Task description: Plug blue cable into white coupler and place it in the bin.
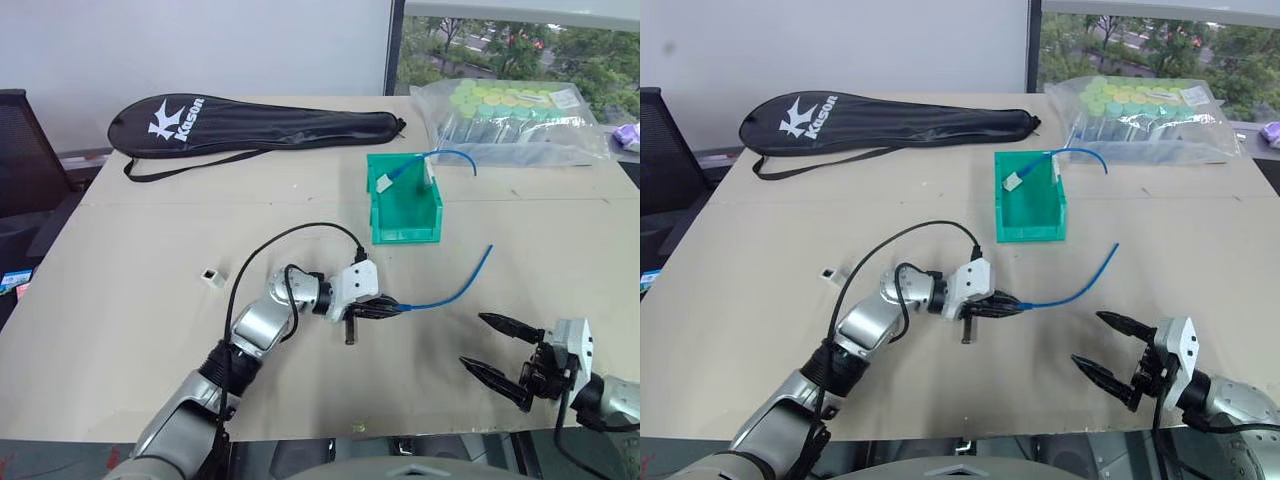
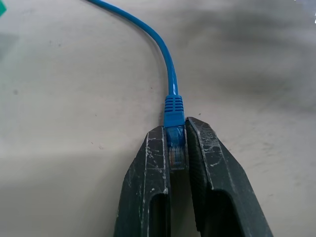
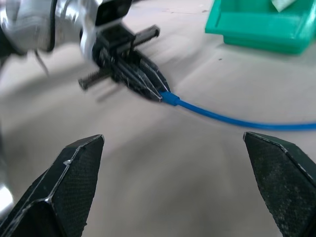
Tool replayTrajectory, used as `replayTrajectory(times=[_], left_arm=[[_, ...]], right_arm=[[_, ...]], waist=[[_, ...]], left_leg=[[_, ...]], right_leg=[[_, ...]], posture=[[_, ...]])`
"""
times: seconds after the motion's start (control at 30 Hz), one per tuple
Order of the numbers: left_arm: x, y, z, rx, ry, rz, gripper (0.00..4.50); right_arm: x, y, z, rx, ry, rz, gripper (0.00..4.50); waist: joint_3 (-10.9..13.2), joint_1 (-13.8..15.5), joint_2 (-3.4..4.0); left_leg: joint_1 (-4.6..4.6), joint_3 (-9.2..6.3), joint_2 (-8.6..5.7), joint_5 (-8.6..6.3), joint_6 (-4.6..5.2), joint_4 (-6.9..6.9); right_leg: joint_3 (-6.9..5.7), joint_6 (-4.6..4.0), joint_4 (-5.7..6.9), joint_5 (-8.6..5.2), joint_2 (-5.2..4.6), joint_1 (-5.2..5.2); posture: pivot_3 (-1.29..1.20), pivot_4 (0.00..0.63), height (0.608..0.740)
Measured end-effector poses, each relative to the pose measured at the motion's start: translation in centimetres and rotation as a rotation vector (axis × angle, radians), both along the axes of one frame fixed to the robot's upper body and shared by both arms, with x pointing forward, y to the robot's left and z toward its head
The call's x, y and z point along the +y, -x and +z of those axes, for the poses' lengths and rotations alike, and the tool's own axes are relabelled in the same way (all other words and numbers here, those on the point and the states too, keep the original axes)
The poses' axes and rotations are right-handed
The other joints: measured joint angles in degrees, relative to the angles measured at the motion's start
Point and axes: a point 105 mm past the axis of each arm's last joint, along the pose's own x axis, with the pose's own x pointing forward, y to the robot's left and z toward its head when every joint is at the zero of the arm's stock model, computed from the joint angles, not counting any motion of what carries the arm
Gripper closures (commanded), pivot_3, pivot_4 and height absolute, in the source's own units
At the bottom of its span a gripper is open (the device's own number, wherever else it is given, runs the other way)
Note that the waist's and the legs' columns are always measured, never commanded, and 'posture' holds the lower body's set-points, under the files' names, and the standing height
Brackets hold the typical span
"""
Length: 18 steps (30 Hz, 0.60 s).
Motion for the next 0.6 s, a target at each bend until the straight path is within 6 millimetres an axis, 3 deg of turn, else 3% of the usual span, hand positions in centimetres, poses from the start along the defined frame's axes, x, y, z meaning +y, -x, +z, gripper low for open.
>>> replayTrajectory(times=[0.13, 0.23, 0.37, 0.6], left_arm=[[-0.4, 0.7, 0.9, 0.236, 0.132, 0.059, 4.44], [-1.3, 1.7, 4.2, 0.433, 0.318, 0.038, 4.44], [-1.7, 2.8, 6.9, 0.602, 0.458, -0.015, 4.44], [-1.5, 2.9, 7.4, 0.718, 0.495, 0.011, 4.44]], right_arm=[[1.1, 0.3, 0.4, 0.116, -0.097, -0.002, 0.00], [1.8, -0.1, 1.0, 0.184, -0.209, -0.011, 0.00], [2.6, -1.2, 2.0, 0.200, -0.321, -0.024, 0.00], [3.7, -2.8, 5.1, 0.173, -0.562, -0.016, 0.00]], waist=[[0.1, 0.0, -0.10], [0.1, 0.0, -0.13], [0.1, -0.1, -0.13], [0.1, 0.0, -0.13]], left_leg=[[-0.01, -0.03, 0.03, 0.00, 0.00, 0.04], [-0.02, -0.04, 0.02, 0.00, 0.01, 0.07], [-0.01, -0.05, -0.03, 0.00, 0.00, 0.07], [-0.05, -0.14, -0.25, 0.00, 0.00, 0.05]], right_leg=[[-0.03, 0.01, 0.01, 0.00, 0.00, 0.00], [-0.02, 0.03, 0.02, 0.00, 0.01, 0.01], [-0.01, 0.22, 0.02, 0.11, 0.07, 0.01], [-0.01, 0.21, 0.04, 0.13, 0.14, 0.01]], posture=[[0.00, 0.150, 0.740], [0.00, 0.150, 0.740], [0.00, 0.150, 0.740], [0.00, 0.150, 0.740]])
